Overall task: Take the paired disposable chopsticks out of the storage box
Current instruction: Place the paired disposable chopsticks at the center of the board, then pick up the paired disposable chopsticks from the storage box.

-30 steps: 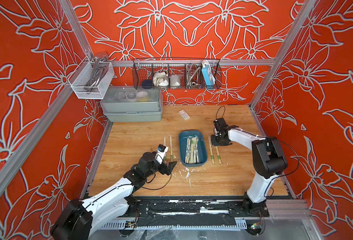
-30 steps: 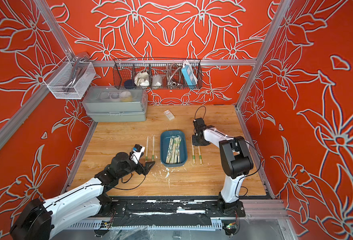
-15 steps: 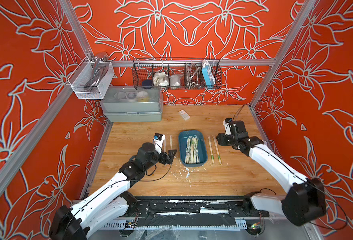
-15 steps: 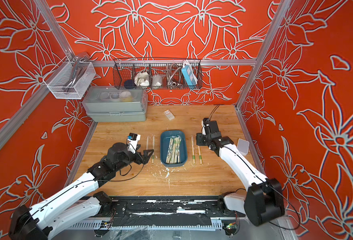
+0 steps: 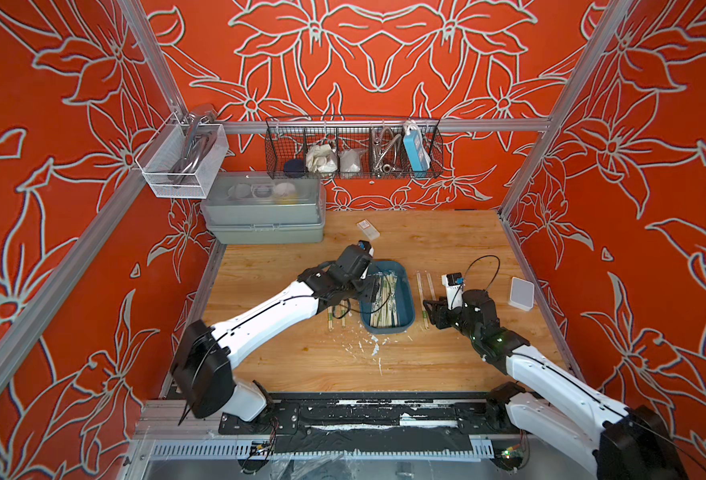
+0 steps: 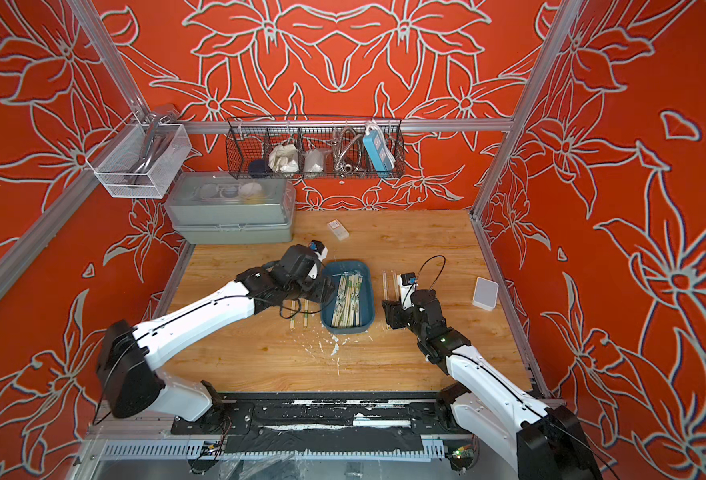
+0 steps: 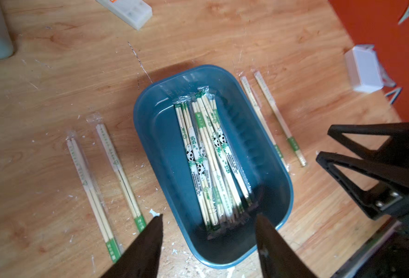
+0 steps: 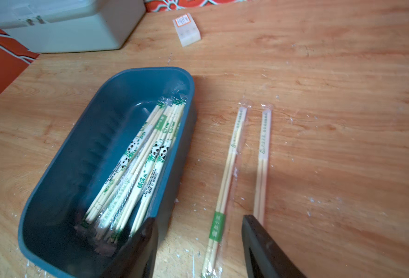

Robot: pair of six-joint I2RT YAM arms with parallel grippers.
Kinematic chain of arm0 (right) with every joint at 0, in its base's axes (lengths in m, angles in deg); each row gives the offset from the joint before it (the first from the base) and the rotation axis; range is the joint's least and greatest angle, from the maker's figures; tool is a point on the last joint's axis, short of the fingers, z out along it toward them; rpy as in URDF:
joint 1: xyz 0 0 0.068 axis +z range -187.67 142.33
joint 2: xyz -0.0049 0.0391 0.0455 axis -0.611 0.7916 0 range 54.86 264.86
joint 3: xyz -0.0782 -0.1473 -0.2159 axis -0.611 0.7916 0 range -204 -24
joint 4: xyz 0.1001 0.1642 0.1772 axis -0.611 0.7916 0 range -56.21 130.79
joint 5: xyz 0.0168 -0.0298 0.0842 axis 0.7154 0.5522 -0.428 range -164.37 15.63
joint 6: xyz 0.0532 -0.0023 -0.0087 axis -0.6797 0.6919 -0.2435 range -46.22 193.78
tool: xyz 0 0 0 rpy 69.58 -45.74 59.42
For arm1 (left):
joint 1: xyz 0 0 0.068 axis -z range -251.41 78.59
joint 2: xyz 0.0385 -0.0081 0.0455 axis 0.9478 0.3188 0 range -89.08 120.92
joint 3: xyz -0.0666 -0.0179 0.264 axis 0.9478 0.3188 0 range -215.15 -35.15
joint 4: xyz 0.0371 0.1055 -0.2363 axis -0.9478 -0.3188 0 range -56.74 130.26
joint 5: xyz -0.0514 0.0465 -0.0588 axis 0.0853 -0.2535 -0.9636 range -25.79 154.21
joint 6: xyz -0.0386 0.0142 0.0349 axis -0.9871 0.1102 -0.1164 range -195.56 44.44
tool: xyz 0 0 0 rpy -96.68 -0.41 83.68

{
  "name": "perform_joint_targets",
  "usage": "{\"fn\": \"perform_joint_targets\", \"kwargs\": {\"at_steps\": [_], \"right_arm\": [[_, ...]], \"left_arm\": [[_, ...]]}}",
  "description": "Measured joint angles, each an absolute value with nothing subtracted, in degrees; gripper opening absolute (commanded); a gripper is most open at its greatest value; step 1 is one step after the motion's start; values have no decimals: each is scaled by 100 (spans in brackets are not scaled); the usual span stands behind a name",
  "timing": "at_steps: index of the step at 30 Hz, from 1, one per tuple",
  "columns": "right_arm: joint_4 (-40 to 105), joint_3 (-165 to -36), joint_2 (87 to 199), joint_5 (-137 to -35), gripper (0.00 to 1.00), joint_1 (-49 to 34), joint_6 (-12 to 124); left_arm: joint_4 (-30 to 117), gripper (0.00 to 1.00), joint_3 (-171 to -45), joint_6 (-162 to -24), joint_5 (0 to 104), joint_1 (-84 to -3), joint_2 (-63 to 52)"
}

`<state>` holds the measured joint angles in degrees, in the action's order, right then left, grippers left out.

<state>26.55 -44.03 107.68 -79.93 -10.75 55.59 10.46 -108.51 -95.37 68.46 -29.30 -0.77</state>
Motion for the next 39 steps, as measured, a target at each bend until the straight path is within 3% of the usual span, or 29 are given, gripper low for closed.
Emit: {"fn": "perform_joint_targets", "kwargs": {"at_steps": [3, 6, 9, 19, 39], "right_arm": [[2475, -4385, 10753, -7869, 60, -959, 5607], [2386, -4383, 10628, -7683, 60, -926, 5635], [2379, -4383, 10438, -7524, 61, -911, 5637], [2327, -4377, 10364, -7287, 61, -911, 5655], [2482, -4379, 10447, -7137, 61, -909, 5657]], "left_arm": [[766, 51, -11391, -9565, 6849, -2882, 539], [560, 38, -11804, -9646, 6814, -2864, 1090], [309, 33, -12274, -9675, 6790, -2864, 1678], [-268, 32, -13338, -9638, 6934, -2867, 2909], [-248, 31, -13566, -9638, 6534, -3006, 3704]]}}
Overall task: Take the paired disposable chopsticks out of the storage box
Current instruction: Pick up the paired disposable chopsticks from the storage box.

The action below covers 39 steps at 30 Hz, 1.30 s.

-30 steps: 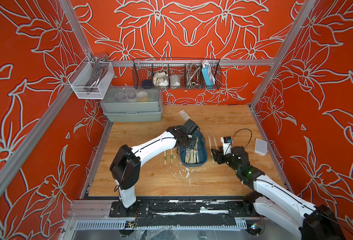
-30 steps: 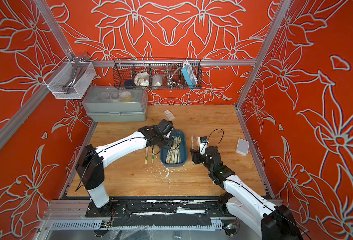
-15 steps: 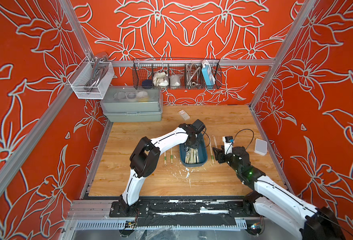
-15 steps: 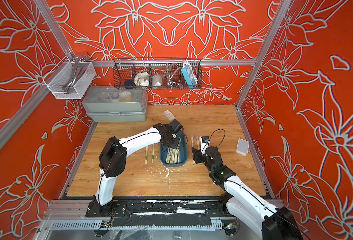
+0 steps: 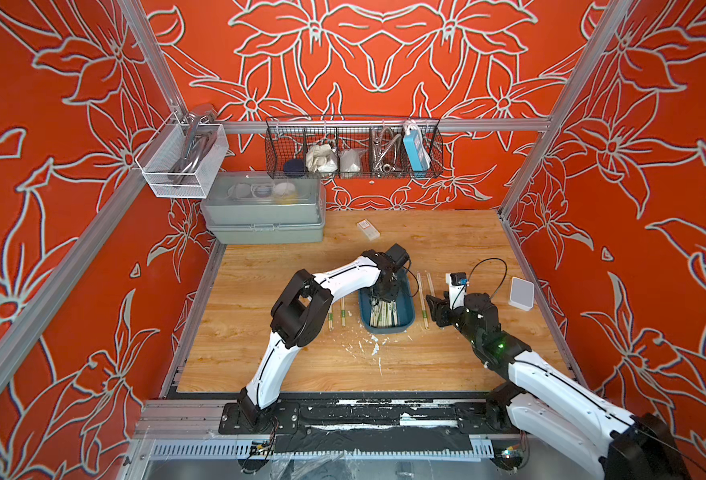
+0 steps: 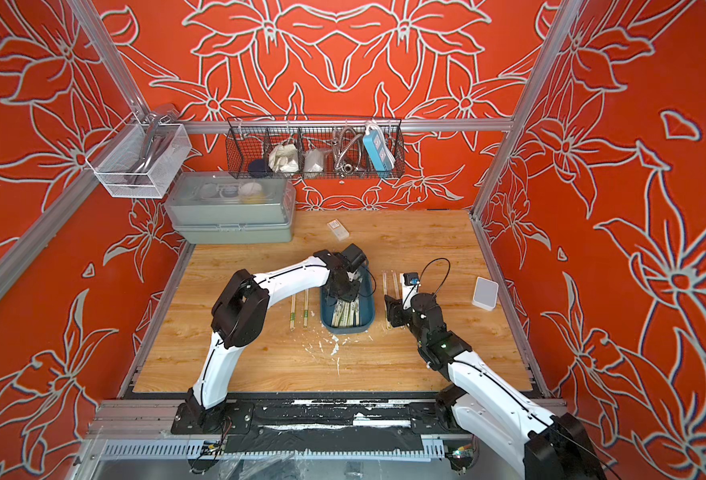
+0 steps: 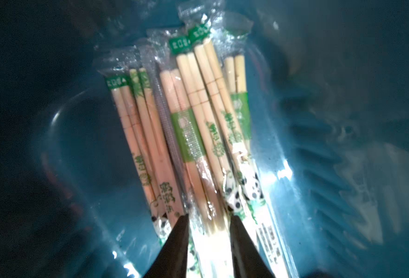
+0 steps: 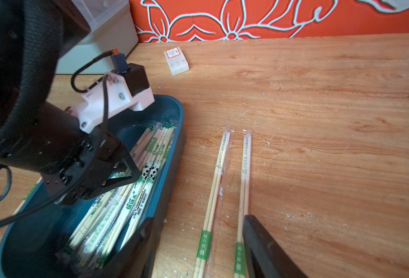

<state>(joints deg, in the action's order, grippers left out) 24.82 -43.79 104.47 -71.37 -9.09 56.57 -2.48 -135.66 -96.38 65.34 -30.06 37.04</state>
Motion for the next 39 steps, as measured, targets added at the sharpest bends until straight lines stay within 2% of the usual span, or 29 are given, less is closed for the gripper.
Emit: {"fn": "perform_joint_targets", "kwargs": {"at_steps": [10, 14, 25, 39], "right_arm": [[2519, -4385, 10517, -7132, 62, -909, 5659], [2526, -4385, 10517, -7128, 62, -909, 5659], [2528, -4412, 10661, -7126, 62, -909, 5661], [2537, -4497, 10805, -7132, 62, -911, 5672]], "left_arm": [[-100, 30, -13566, -9638, 6416, -3085, 3827], [-69, 19, -13566, -9644, 6407, -3089, 3851], [9, 13, -13520, -9653, 6416, -3092, 3783], [-71, 11, -13380, -9723, 6492, -3092, 3241]]}}
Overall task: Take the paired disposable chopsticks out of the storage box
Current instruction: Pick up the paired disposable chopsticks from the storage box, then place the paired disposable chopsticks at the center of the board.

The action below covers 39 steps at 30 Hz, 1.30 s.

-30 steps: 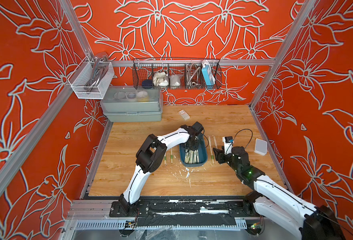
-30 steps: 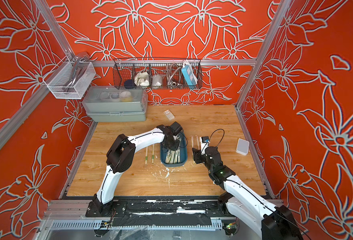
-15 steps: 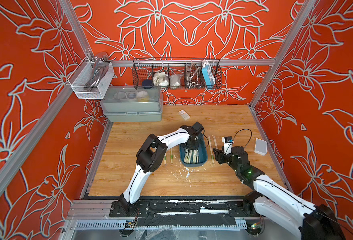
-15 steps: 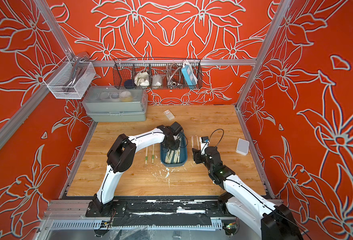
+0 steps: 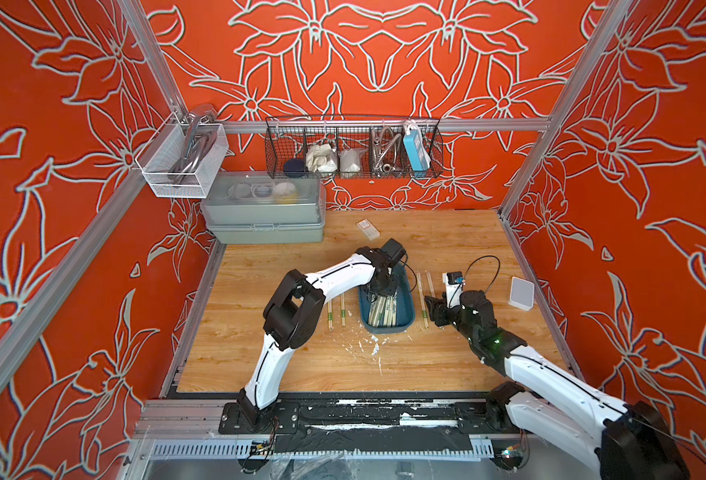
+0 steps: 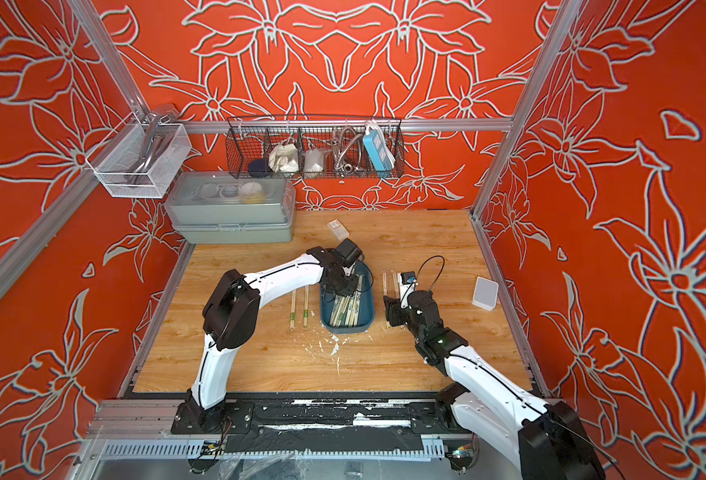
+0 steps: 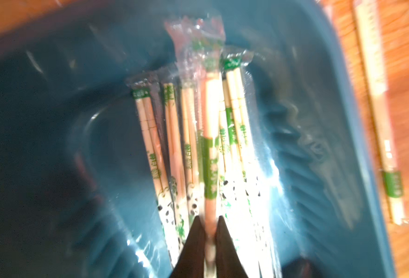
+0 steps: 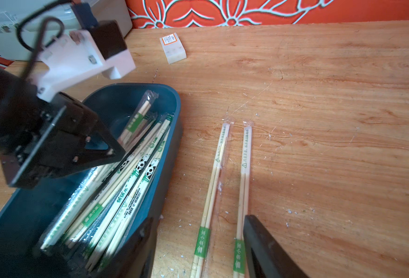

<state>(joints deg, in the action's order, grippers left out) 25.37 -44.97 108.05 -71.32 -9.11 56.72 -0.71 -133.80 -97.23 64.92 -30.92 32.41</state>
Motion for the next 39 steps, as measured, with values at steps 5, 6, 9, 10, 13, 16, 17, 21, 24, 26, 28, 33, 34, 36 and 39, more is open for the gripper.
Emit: {"fn": "perform_joint_targets", "kwargs": {"at_steps": [5, 6, 9, 10, 13, 16, 17, 21, 24, 26, 28, 33, 34, 36, 39], "right_arm": [[2537, -4499, 10816, -7132, 62, -909, 5672], [2539, -4499, 10820, -7132, 62, -909, 5675], [2545, -4499, 10831, -7132, 62, -909, 5677], [2548, -4499, 10831, -7132, 63, -909, 5679], [2567, -4499, 10831, -7132, 67, -909, 5683], [2572, -4499, 10820, -7132, 72, -909, 5718], [2574, -4499, 10810, -7132, 74, -909, 5736], [2574, -4499, 10702, -7130, 79, -909, 5777], [2572, -4499, 10615, -7128, 82, -909, 5790], [2569, -4497, 10573, -7119, 83, -909, 5793], [2569, -4497, 10547, -7110, 83, -909, 5793], [2565, -4497, 10541, -7093, 83, -909, 5790], [2561, -4497, 10543, -7093, 83, -909, 5790], [2541, -4497, 10569, -7102, 83, -909, 5790], [2449, -4497, 10670, -7174, 83, -909, 5790]], "left_arm": [[-98, 11, -13382, -9747, 6519, -3092, 3164], [-113, 11, -13382, -9751, 6521, -3092, 3162], [-148, 11, -13397, -9771, 6519, -3094, 3153], [-157, 11, -13399, -9773, 6519, -3096, 3140], [-207, 11, -13404, -9791, 6516, -3098, 3024], [-275, 11, -13404, -9801, 6514, -3111, 2784], [-279, 11, -13402, -9810, 6514, -3122, 2664], [-242, 11, -13246, -9823, 6516, -3212, 2023], [-211, 11, -12916, -9836, 6516, -3363, 1442], [-203, 11, -12661, -9834, 6519, -3516, 1090], [-185, 11, -12370, -9832, 6525, -3706, 791], [-65, 12, -11373, -9828, 6534, -4362, 142], [-60, 12, -11218, -9817, 6521, -4482, 85], [-6, 12, -10886, -9773, 6497, -4770, 19], [86, 12, -10525, -9699, 6455, -5096, 19]]}}
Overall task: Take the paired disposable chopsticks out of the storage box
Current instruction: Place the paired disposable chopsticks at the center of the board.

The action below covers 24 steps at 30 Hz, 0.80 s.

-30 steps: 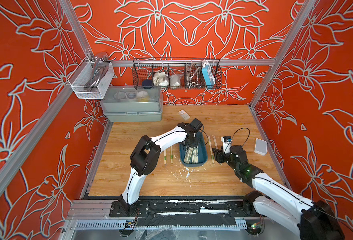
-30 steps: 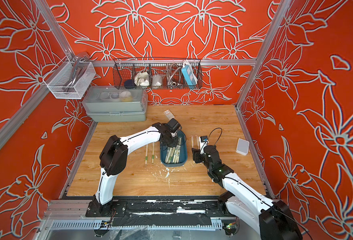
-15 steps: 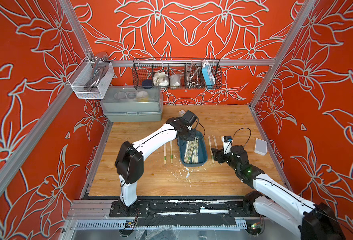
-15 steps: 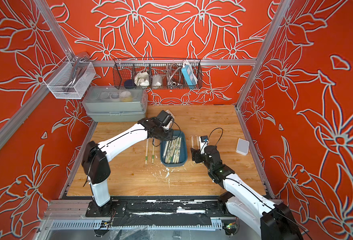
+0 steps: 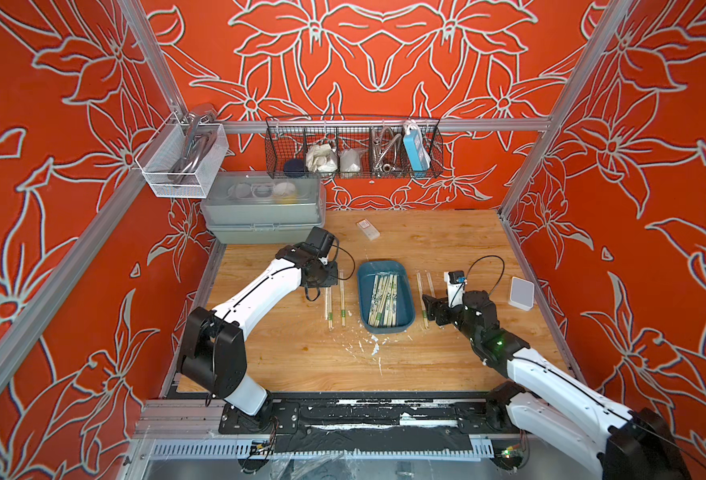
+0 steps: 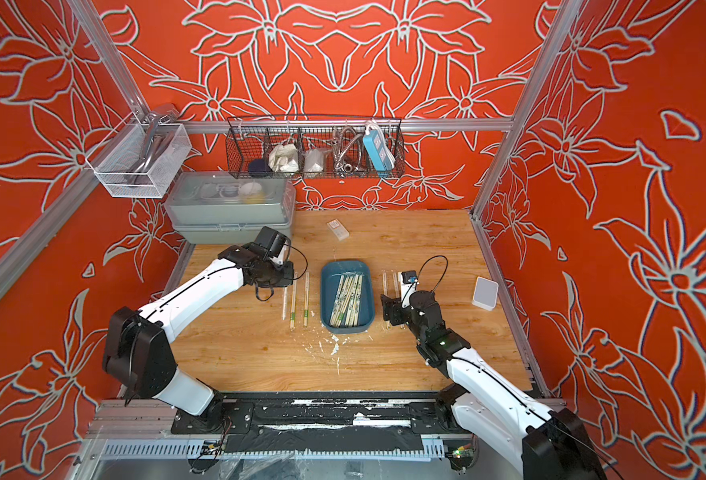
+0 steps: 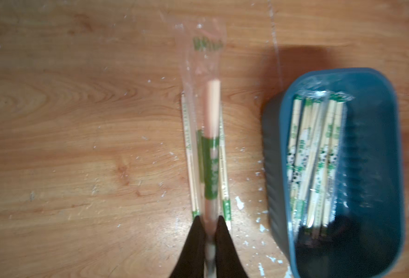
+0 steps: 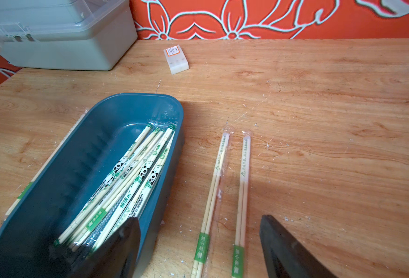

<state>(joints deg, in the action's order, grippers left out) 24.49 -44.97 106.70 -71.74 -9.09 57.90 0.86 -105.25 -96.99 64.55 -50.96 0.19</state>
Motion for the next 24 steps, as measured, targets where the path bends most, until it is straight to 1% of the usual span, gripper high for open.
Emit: {"fn": "perform_joint_targets", "kwargs": {"at_steps": [7, 11, 16, 24], "right_arm": [[2386, -4497, 10873, -7281, 83, -900, 5790], [2384, -4497, 10888, -7294, 83, -900, 5788], [2379, -4497, 10888, -7296, 83, -900, 5788], [2384, -4497, 10888, -7296, 83, -900, 5786]], "left_arm": [[409, 12, -10243, -9533, 6497, -5544, 183], [652, 13, -10243, -9434, 6497, -5686, 574], [759, 13, -10248, -9332, 6457, -5708, 1084], [823, 14, -10353, -9229, 6451, -5710, 1411]]}}
